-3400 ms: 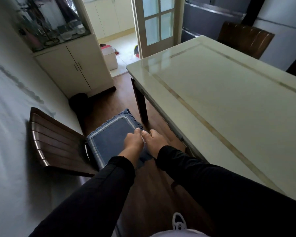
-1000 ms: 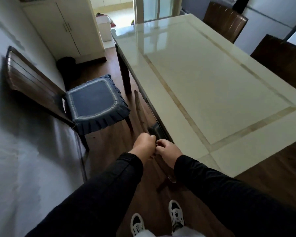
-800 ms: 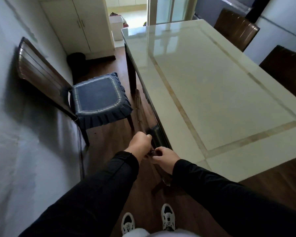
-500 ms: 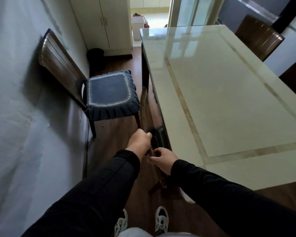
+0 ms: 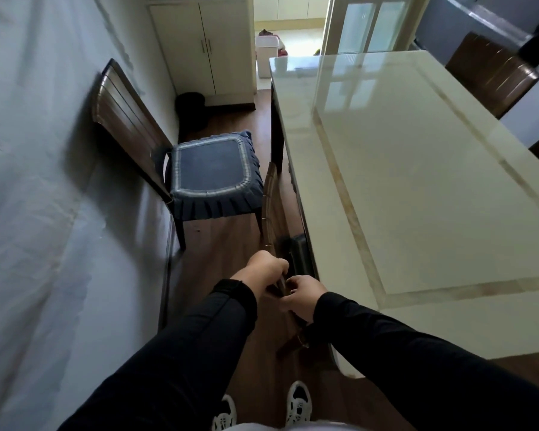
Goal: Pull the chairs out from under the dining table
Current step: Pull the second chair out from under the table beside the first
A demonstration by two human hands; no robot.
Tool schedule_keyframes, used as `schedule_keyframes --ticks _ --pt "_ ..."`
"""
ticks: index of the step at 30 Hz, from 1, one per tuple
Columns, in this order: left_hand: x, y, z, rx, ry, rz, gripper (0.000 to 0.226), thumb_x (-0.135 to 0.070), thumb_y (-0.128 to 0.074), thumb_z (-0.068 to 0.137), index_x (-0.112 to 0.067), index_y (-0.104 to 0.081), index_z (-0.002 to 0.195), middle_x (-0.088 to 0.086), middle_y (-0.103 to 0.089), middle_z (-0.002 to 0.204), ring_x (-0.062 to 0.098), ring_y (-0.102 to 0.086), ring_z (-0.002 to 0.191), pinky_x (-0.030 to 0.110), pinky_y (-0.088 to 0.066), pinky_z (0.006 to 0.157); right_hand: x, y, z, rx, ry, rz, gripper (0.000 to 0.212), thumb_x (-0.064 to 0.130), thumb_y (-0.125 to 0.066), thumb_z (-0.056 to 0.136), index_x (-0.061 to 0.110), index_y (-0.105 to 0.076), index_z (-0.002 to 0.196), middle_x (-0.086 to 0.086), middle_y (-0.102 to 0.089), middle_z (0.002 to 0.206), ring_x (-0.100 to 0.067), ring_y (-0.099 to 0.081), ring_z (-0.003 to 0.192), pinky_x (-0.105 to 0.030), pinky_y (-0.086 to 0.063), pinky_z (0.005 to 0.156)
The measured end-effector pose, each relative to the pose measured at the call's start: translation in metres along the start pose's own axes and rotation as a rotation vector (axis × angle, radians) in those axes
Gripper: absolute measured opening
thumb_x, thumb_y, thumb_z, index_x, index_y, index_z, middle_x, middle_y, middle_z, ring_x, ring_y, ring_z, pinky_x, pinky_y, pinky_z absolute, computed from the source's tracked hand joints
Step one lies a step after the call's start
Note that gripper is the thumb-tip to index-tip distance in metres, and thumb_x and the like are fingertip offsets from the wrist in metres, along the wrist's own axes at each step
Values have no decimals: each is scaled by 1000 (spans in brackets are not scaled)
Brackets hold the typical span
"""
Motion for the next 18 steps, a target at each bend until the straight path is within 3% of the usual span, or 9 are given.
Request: schedule_keyframes --ticks 4,8,13,18 --pt "4 3 2 -24 -35 6 18 -16 -63 80 -3 -64 92 17 -71 90 34 -71 76 45 -61 76 4 -3 0 -10 -22 2 33 20 -70 65 18 -68 98 -6 -74 89 -21 -72 81 -37 -61 78" --pt "8 10 5 -33 -55 32 13 -21 -66 79 -9 -63 84 9 -70 78 25 -69 66 34 -60 63 10 -10 -6 -26 -30 -6 24 21 -68 66 26 -67 90 0 -74 83 -17 -71 76 -31 -61 71" --pt "20 35 5 -47 -45 68 16 -21 -69 75 -10 -62 84 7 -68 75 21 -66 60 26 -49 48 26 -32 -9 -21 -12 6 33 20 -67 68 21 -71 101 -3 -75 87 -20 -73 80 -37 -62 78" --pt "40 71 4 -46 -25 38 13 -15 -66 77 -5 -65 84 11 -69 75 25 -66 60 27 -50 48 52 -63 -7 -10 -10 -18 32 22 -69 66 23 -70 98 1 -73 82 -15 -71 74 -26 -59 62"
Point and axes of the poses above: each hand's wrist, its own z-axis towards the middle knuckle, its own y-axis out of the back of the hand, x = y × z, the point moved 3 cm from there along z, towards the middle knuckle
